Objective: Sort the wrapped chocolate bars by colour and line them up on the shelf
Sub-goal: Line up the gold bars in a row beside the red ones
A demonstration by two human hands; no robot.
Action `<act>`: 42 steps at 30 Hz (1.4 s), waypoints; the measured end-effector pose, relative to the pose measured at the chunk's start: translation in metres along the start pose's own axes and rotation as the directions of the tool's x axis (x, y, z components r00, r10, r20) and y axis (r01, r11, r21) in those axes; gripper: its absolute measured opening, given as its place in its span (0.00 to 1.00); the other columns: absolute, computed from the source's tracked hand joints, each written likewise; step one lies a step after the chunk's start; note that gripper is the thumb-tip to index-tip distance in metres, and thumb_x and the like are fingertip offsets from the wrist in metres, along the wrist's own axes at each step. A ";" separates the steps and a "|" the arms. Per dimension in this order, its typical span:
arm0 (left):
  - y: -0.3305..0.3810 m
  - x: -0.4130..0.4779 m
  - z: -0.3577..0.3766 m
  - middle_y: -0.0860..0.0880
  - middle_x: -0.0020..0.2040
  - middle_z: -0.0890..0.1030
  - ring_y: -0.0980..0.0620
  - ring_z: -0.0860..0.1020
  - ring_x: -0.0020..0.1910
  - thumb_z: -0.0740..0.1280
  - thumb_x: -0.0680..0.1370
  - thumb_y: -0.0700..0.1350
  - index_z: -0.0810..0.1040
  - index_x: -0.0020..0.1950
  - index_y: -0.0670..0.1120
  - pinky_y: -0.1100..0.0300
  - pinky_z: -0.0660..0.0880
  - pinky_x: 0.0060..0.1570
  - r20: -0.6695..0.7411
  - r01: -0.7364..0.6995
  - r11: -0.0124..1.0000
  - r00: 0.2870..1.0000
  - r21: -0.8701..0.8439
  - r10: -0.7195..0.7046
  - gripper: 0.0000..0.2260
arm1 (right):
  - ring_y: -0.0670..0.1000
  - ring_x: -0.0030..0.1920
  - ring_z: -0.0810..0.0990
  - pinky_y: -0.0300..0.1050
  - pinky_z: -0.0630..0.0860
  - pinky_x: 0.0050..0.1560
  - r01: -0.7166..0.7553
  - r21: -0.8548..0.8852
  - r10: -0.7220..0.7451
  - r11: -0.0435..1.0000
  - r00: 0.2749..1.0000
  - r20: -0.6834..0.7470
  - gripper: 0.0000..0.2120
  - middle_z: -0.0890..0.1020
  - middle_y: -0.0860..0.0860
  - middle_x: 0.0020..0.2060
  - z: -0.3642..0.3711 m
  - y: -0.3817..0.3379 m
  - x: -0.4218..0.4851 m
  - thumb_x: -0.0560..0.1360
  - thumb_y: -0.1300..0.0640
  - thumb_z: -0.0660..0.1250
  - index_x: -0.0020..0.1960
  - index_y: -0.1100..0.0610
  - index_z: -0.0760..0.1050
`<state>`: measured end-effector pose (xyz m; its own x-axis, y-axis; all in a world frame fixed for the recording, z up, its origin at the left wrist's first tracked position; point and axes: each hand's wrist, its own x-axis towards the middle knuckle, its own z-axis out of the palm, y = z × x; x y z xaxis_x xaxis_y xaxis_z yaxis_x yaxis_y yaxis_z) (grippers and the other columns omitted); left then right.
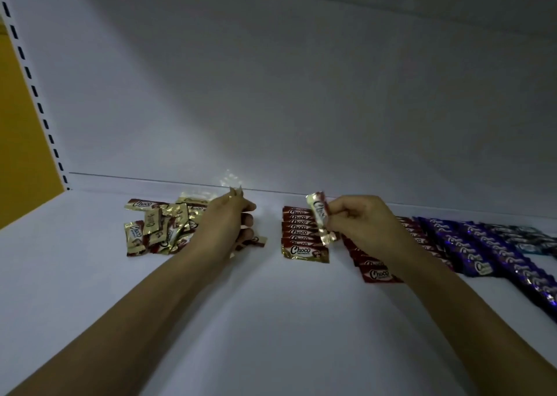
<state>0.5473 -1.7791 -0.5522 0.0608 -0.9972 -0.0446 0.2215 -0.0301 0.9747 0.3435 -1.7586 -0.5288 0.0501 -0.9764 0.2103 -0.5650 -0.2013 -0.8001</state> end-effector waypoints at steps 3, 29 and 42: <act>-0.002 -0.001 -0.001 0.48 0.40 0.81 0.58 0.78 0.28 0.58 0.83 0.43 0.71 0.57 0.51 0.66 0.76 0.28 0.008 -0.109 0.989 0.994 -0.096 0.111 0.06 | 0.39 0.38 0.80 0.30 0.73 0.40 0.080 -0.164 -0.052 0.983 0.984 0.168 0.09 0.84 0.47 0.37 0.001 0.003 0.000 0.73 0.62 0.70 0.52 0.53 0.81; -0.010 -0.005 0.003 0.47 0.34 0.76 0.56 0.77 0.26 0.65 0.79 0.45 0.77 0.54 0.35 0.66 0.70 0.22 0.112 -0.116 0.982 0.989 0.148 0.100 0.13 | 0.38 0.41 0.73 0.46 0.66 0.62 0.304 -0.533 -0.224 0.790 0.952 0.211 0.03 0.79 0.39 0.38 0.017 0.008 -0.005 0.72 0.51 0.72 0.45 0.48 0.83; -0.011 -0.012 0.006 0.54 0.24 0.69 0.58 0.65 0.19 0.71 0.68 0.50 0.74 0.41 0.43 0.68 0.64 0.21 0.215 -0.307 0.951 0.931 0.029 0.294 0.12 | 0.50 0.40 0.83 0.38 0.79 0.43 0.033 0.357 -0.061 0.933 0.996 0.067 0.10 0.85 0.51 0.40 0.019 -0.010 -0.006 0.76 0.53 0.65 0.48 0.57 0.83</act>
<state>0.5383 -1.7669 -0.5609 -0.0873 -0.9524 0.2921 0.1637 0.2755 0.9472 0.3646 -1.7523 -0.5329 0.1398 -0.9654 0.2200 -0.2314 -0.2479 -0.9407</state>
